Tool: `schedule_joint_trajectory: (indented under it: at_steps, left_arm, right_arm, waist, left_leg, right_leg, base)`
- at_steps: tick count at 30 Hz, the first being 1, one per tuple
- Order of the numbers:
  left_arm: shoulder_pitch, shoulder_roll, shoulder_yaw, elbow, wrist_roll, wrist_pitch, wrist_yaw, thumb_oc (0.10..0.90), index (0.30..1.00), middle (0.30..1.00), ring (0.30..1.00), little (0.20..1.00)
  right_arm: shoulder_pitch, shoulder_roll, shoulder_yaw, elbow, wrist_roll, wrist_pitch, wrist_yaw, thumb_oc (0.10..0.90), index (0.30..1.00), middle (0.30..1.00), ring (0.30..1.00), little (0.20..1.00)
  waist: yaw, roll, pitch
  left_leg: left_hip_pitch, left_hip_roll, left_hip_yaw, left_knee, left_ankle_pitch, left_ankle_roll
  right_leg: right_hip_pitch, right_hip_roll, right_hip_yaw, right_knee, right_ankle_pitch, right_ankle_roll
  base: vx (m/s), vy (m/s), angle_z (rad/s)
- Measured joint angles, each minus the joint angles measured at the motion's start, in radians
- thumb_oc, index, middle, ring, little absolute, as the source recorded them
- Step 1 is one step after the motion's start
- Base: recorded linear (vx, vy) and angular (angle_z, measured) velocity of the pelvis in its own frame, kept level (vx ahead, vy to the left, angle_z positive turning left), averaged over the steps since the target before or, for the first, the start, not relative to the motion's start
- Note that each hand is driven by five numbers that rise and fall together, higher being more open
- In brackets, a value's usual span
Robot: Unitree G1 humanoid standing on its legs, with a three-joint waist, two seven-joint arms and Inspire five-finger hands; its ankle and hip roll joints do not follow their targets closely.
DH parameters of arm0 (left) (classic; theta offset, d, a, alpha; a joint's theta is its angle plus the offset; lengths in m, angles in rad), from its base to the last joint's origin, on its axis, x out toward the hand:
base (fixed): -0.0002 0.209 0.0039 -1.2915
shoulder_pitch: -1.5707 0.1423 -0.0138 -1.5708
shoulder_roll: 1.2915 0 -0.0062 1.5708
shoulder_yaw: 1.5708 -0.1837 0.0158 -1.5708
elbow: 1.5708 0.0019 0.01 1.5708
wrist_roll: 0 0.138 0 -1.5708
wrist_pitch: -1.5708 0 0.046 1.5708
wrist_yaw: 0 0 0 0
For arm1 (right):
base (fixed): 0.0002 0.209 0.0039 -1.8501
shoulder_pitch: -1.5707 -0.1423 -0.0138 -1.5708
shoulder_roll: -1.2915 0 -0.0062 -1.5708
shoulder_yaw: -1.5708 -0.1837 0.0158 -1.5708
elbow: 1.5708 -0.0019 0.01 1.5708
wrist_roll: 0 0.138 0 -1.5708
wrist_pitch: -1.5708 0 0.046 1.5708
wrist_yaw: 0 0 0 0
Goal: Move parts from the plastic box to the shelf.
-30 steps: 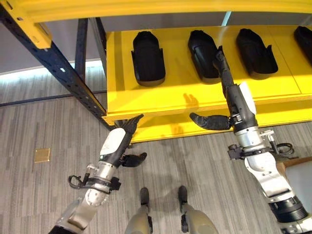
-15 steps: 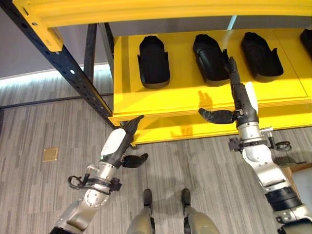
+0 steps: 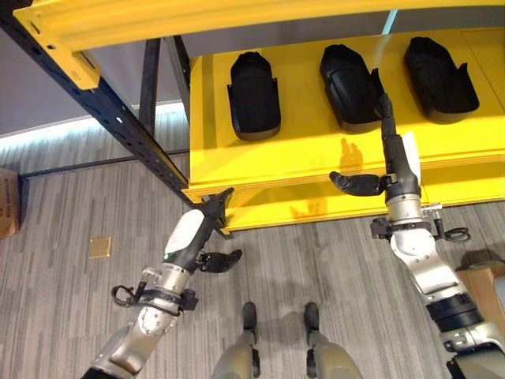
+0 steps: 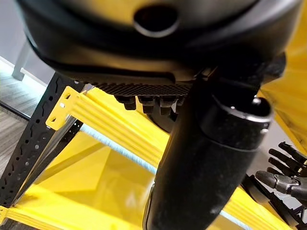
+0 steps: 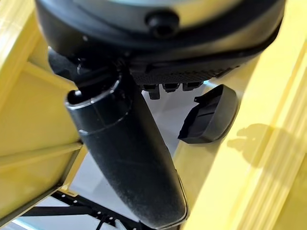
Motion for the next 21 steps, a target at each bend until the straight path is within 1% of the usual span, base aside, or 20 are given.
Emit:
schedule_joint_trajectory:
  at_steps: [5, 9, 11, 15, 17, 21]
  left_arm:
    - [-0.006, 0.000, -0.016, 0.003, 0.000, 0.000, 0.000, 0.900, 1.000, 1.000, 1.000, 1.000]
    - [-0.010, 0.000, -0.016, 0.019, 0.000, 0.000, 0.000, 0.900, 1.000, 1.000, 1.000, 1.000]
    - [-0.013, 0.000, -0.016, 0.034, 0.000, 0.001, 0.001, 0.900, 1.000, 1.000, 1.000, 1.000]
    - [-0.013, 0.000, -0.016, 0.035, 0.000, 0.001, 0.003, 0.900, 1.000, 1.000, 1.000, 1.000]
    - [-0.015, 0.000, -0.016, 0.035, 0.001, 0.001, 0.004, 0.900, 1.000, 1.000, 1.000, 1.000]
    - [-0.021, 0.000, -0.016, 0.035, 0.001, 0.001, 0.006, 0.900, 1.000, 1.000, 1.000, 1.000]
  right_arm:
    - [-0.058, -0.008, 0.000, 0.048, 0.000, 0.012, -0.033, 0.900, 1.000, 1.000, 1.000, 1.000]
    - [-0.066, -0.009, 0.000, 0.059, -0.001, 0.015, -0.050, 0.900, 1.000, 1.000, 1.000, 1.000]
    - [-0.081, -0.010, -0.005, 0.059, -0.002, 0.015, -0.074, 0.900, 1.000, 1.000, 1.000, 1.000]
    - [-0.082, -0.011, -0.011, 0.059, -0.013, 0.018, -0.089, 0.900, 1.000, 1.000, 1.000, 1.000]
    - [-0.082, -0.011, -0.012, 0.060, -0.037, 0.024, -0.108, 0.900, 1.000, 1.000, 1.000, 1.000]
    - [-0.086, -0.012, -0.033, 0.073, -0.040, 0.031, -0.136, 0.900, 1.000, 1.000, 1.000, 1.000]
  waist:
    - [0.000, 0.008, 0.003]
    - [0.002, 0.012, 0.005]
    - [0.002, 0.026, 0.014]
    - [0.005, 0.035, 0.022]
    - [0.003, 0.036, 0.031]
    - [0.003, 0.036, 0.043]
  left_leg:
    - [-0.024, 0.001, 0.000, 0.000, 0.003, -0.002]
    - [-0.030, 0.001, 0.000, 0.000, 0.004, -0.003]
    - [-0.031, 0.001, 0.000, 0.000, 0.004, -0.003]
    - [-0.031, 0.003, 0.000, 0.000, 0.004, -0.003]
    - [-0.032, 0.004, 0.000, 0.000, 0.004, -0.003]
    - [-0.050, 0.005, 0.000, 0.000, 0.005, -0.004]
  right_leg:
    - [-0.025, 0.001, 0.001, 0.000, 0.000, -0.001]
    - [-0.031, 0.002, 0.000, 0.000, 0.001, -0.002]
    - [-0.031, 0.002, -0.001, 0.000, 0.000, -0.001]
    - [-0.031, 0.003, -0.001, 0.000, 0.000, -0.001]
    - [-0.033, 0.005, 0.000, 0.000, 0.000, -0.001]
    - [-0.051, 0.006, 0.000, 0.000, 0.000, -0.003]
  base:
    - [0.00, 0.000, 0.00]
    - [0.00, 0.000, 0.00]
    - [0.00, 0.000, 0.00]
    - [0.00, 0.000, 0.00]
    - [0.00, 0.000, 0.00]
    - [0.00, 0.000, 0.00]
